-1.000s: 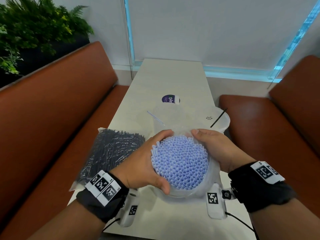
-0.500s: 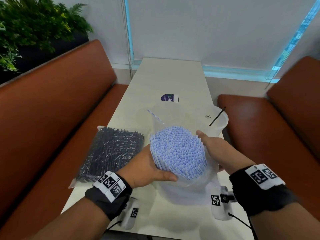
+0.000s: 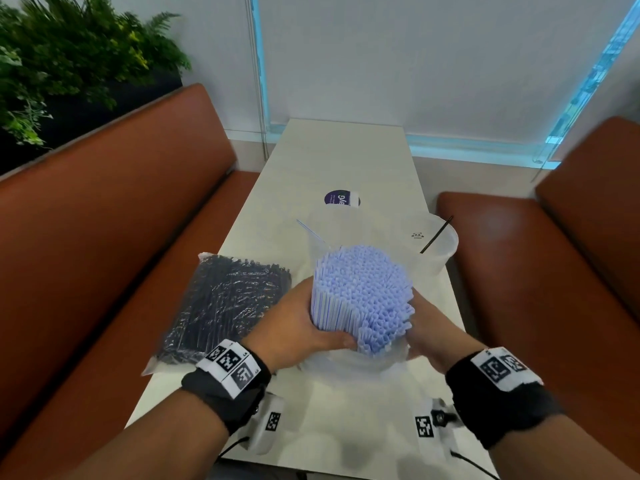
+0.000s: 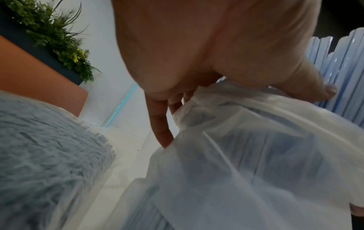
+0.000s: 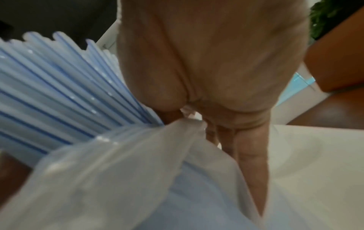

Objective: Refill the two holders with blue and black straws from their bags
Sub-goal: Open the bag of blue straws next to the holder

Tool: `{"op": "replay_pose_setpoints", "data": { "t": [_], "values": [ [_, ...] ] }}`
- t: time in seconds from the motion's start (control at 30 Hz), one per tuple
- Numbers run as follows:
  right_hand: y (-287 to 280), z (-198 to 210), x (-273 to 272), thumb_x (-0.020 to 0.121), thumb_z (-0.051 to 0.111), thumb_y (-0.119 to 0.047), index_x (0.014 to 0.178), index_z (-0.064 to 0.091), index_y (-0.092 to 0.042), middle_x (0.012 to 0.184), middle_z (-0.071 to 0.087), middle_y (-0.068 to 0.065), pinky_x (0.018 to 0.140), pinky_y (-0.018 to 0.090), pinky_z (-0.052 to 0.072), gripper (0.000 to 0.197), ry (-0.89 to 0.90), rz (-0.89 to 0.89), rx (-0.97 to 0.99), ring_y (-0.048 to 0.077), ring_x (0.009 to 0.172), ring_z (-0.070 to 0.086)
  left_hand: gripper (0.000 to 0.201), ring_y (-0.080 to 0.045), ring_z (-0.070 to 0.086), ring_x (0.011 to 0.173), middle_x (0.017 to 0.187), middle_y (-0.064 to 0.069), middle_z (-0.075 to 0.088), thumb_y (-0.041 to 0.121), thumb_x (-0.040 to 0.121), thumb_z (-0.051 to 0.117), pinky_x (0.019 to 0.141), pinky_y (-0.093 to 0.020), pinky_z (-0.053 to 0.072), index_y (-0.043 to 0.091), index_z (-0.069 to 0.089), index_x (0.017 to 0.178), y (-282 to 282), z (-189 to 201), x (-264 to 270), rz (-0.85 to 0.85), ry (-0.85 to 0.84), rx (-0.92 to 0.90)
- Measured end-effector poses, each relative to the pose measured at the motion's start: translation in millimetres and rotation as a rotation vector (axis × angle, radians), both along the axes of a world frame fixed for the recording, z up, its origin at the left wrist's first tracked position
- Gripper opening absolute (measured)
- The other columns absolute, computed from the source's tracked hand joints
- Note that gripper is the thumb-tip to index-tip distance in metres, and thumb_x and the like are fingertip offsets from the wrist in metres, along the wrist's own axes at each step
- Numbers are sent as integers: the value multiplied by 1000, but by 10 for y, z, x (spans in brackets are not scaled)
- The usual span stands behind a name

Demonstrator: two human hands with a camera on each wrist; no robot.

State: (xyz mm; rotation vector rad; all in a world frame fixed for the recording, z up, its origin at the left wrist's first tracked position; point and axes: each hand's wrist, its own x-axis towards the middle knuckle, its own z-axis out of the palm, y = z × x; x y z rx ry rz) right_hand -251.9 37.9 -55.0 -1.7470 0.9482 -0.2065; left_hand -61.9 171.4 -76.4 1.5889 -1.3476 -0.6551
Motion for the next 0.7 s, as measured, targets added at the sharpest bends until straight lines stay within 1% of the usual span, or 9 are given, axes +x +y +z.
{"op": "replay_pose_setpoints", "data": {
  "t": [0.1, 0.2, 0.27, 0.3, 0.37, 0.43, 0.5, 0.63, 0.7],
  "values": [
    [-47, -20, 17, 101, 56, -22, 130, 54, -44, 116, 72, -6, 71, 59, 61, 37, -178, -102, -29, 24, 100, 72, 89, 1, 57, 124, 132, 22, 62, 53, 60, 94, 104, -41, 49, 41, 50, 136, -34, -2, 21, 0, 43, -13],
    [-94, 30, 15, 97, 55, -17, 113, 63, -42, 115, 71, 6, 73, 53, 62, 30, -351, -225, 45, 25, 93, 73, 82, -3, 59, 124, 130, 17, 65, 55, 67, 90, 102, -35, 50, 33, 54, 136, -37, 54, 63, -17, 98, -57],
    [-86, 42, -19, 90, 59, -28, 112, 66, -36, 122, 67, 14, 74, 42, 59, 25, -490, -207, 159, 24, 97, 70, 77, -5, 61, 123, 129, 16, 66, 54, 70, 88, 98, -24, 51, 32, 55, 135, -41, 76, 82, 6, 142, -107],
    [-70, 26, -50, 86, 63, -39, 117, 65, -33, 124, 67, 14, 80, 39, 57, 32, -525, -166, 178, 23, 103, 68, 77, -6, 61, 123, 130, 14, 66, 53, 71, 89, 97, -20, 50, 30, 54, 135, -45, 69, 80, 17, 169, -125],
    [-22, -80, -89, 71, 79, -56, 133, 54, -28, 130, 66, 6, 94, 33, 53, 72, -457, -25, 125, 18, 118, 64, 78, -8, 61, 123, 129, 11, 67, 50, 70, 90, 99, -23, 50, 24, 55, 135, -54, 8, 54, 31, 190, -119],
    [58, -187, -88, 64, 90, -39, 140, 40, -29, 139, 59, -2, 97, 21, 49, 91, -335, 110, 84, 5, 125, 58, 75, -12, 62, 122, 126, 7, 68, 47, 71, 89, 103, -39, 51, 19, 57, 133, -62, -88, 6, 27, 180, -74],
    [101, -235, -63, 69, 91, -18, 137, 37, -35, 139, 55, -12, 93, 11, 47, 88, -280, 168, 44, -7, 124, 55, 70, -15, 64, 119, 123, 3, 69, 39, 72, 88, 103, -49, 50, 16, 58, 130, -74, -124, -19, 11, 204, -60],
    [51, -84, -25, 67, 95, -25, 143, 35, -28, 131, 61, -21, 98, 17, 48, 97, -320, 66, -27, -6, 124, 55, 67, -14, 65, 118, 123, 2, 70, 39, 76, 85, 99, -37, 53, 14, 59, 131, -101, -6, -49, -2, 234, -107],
    [-5, 86, -5, 59, 97, -41, 134, 39, -41, 119, 62, -31, 90, 12, 49, 95, -296, 55, -125, -10, 115, 58, 57, -8, 65, 116, 121, 8, 71, 44, 81, 78, 93, -22, 52, 19, 62, 130, -80, 77, -114, 4, 272, -139]
  ]
}}
